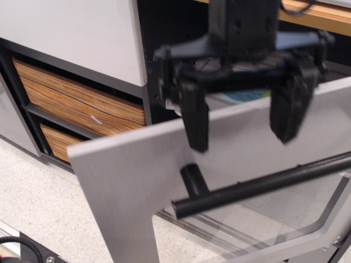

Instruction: Close oven

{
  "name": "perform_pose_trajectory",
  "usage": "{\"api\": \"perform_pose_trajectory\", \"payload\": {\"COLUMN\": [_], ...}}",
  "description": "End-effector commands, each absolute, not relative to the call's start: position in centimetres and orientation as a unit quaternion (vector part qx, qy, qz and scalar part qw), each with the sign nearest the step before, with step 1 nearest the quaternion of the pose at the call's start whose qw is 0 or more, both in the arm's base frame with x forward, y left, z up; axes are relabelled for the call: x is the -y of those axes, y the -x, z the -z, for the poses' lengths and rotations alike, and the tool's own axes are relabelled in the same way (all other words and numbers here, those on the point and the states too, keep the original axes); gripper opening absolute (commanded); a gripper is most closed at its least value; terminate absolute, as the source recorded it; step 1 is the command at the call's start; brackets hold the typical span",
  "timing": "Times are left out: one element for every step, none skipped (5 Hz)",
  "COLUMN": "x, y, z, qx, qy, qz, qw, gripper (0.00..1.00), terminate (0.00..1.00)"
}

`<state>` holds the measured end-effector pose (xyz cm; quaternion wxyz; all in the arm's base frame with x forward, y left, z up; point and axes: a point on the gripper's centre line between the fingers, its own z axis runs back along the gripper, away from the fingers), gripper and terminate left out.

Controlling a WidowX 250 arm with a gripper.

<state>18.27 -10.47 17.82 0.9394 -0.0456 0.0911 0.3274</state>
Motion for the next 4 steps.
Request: {"api": "perform_pose_trajectory", "payload": {"x": [9.6,10.2,11.3,12.0], "y": [-18.3,-17.2,-16.3,-16.2], "z": [-17.8,-15.8,-14.3,-12.3], "qx": [-0.082,-0.076,-0.077,-0.058], "qy": [0.054,0.052,0.054,0.043], "qz": [-0.284,-0.239,-0.218,-0.214], "qw": [0.954,0.967,0.971,0.974], "gripper": [1.0,1.0,1.0,1.0], "terminate": [0.0,0.0,0.0,0.0]}}
